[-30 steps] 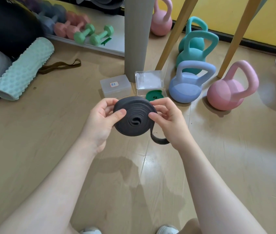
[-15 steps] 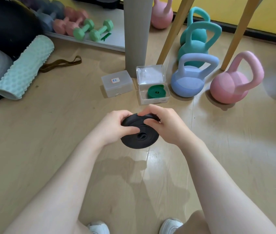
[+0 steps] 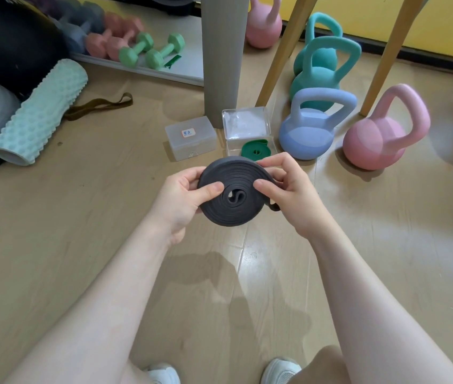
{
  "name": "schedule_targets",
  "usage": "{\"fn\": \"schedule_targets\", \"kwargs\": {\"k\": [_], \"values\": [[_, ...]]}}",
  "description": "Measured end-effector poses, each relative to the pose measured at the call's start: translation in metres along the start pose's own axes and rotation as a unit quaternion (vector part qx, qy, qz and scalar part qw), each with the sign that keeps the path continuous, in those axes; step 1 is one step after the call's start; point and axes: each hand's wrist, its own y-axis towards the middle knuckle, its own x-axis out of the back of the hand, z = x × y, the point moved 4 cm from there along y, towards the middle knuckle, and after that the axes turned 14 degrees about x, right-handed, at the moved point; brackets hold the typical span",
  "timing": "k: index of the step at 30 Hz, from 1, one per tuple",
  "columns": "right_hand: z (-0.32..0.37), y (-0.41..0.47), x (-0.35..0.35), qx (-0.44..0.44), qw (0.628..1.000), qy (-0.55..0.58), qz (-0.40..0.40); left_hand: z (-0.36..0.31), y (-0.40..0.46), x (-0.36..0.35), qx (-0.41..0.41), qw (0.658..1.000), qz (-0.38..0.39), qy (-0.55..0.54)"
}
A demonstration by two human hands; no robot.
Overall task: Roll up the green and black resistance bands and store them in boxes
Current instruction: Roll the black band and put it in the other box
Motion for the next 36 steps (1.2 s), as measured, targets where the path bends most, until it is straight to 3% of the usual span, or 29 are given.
{"fn": "schedule_targets", "kwargs": {"k": [3,8,13,17,24,31,36], "values": [[0.004,0.001,0.001,0.009,1.0,-0.006,-0.003,0.006,-0.004,-0.003,0.021,0.999,0.023,0.04],[0.002,0.001,-0.007,0.034,0.991,-0.109,0.07,-0.002,-0.005,0.0,-0.022,0.971,0.054,0.232],[0.0,0.0,-0.021,0.051,0.965,-0.208,0.154,0.002,-0.006,-0.005,-0.029,0.95,0.016,0.309],[-0.002,-0.002,-0.028,0.06,0.967,-0.192,0.156,0.001,-0.006,-0.005,-0.054,0.935,0.001,0.352],[-0.009,-0.002,-0.016,0.02,0.993,-0.078,0.09,0.006,-0.001,-0.001,-0.012,0.983,0.005,0.182],[-0.011,-0.005,-0.004,-0.036,0.995,0.085,-0.024,0.003,-0.004,-0.001,-0.041,0.994,0.021,0.104],[-0.009,-0.001,-0.01,-0.01,0.993,0.089,-0.078,-0.002,-0.003,-0.001,-0.047,0.998,-0.014,0.031]]}}
